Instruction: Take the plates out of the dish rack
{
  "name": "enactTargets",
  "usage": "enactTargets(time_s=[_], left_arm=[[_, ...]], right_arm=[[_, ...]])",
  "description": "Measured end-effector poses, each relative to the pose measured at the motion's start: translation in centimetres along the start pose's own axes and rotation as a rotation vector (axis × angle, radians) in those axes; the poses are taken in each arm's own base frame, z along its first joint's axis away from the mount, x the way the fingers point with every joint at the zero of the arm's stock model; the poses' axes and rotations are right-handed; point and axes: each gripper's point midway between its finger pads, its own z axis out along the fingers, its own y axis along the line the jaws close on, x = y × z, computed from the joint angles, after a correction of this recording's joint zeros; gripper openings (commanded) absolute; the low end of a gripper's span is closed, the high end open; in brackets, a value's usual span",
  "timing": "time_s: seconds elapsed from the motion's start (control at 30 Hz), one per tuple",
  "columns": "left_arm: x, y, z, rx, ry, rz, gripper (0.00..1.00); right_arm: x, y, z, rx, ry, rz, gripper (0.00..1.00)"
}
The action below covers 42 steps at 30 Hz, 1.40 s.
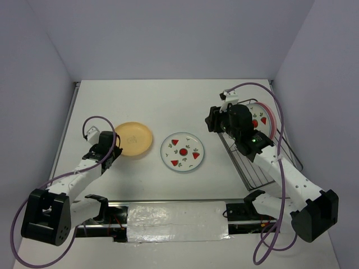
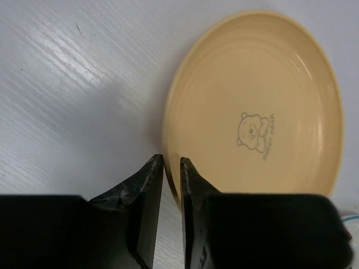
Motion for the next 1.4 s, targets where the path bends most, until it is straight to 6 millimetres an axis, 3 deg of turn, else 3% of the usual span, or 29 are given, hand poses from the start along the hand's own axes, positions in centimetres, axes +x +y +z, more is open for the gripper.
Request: enactTargets(time_s=[0.1,0.3,0.6,0.7,0.83,0.97,1.03,1.17,1.2,1.33,1.4], left_arm=[[-0.1,-0.1,0.0,-0.001,-0.004,-0.012,0.34],[-0.3,0.1,0.0,-0.008,-0.014,-0.010,0.55],[-1.3,-0.5,-1.0,0.020,-0.036,0.014,0.58],[-2.7,-2.8,-2.0,0.100,-0.039,0.068,0.60],[-3.5,-7.9,-4.1,0.281,-0.027,0.193,0.62],[-1.5,-12.8,-6.5,0.438,0.008,0.364,0.69],[0.2,-14.3,-7.7,0.495,0.026,0.445,0.79],[3.6,-16.6,-10.0,0.568,0.065,0.573,0.91],[4.4,-17.2,-10.6,0.578,0.079,0.606,0.99],[5.3,-20.0,-13.1,0.642,0.070,0.683,0.99],[5.5,-20.7,-14.2,0.683,0.057,0.696,0.99]], right_arm=[[0.0,0.0,0.0,0.001,-0.001,0.000,0.53],[0.0,-0.2,0.0,0.009,-0.002,0.000,0.54],[-0.1,-0.4,0.0,0.022,-0.005,0.000,0.54],[-0.1,-0.5,0.1,0.028,-0.004,0.000,0.55],[-0.6,-0.5,0.3,0.032,0.001,0.005,0.56],[-2.4,-0.7,0.2,0.042,-0.025,0.018,0.56],[-3.9,-1.2,0.0,0.056,-0.053,0.028,0.57],[-7.0,-3.8,-0.7,0.120,-0.116,0.071,0.58],[-7.6,-4.8,-0.9,0.139,-0.128,0.089,0.58],[-8.5,-8.9,-1.3,0.236,-0.147,0.153,0.59],[-8.4,-9.9,-1.0,0.268,-0.131,0.162,0.59]])
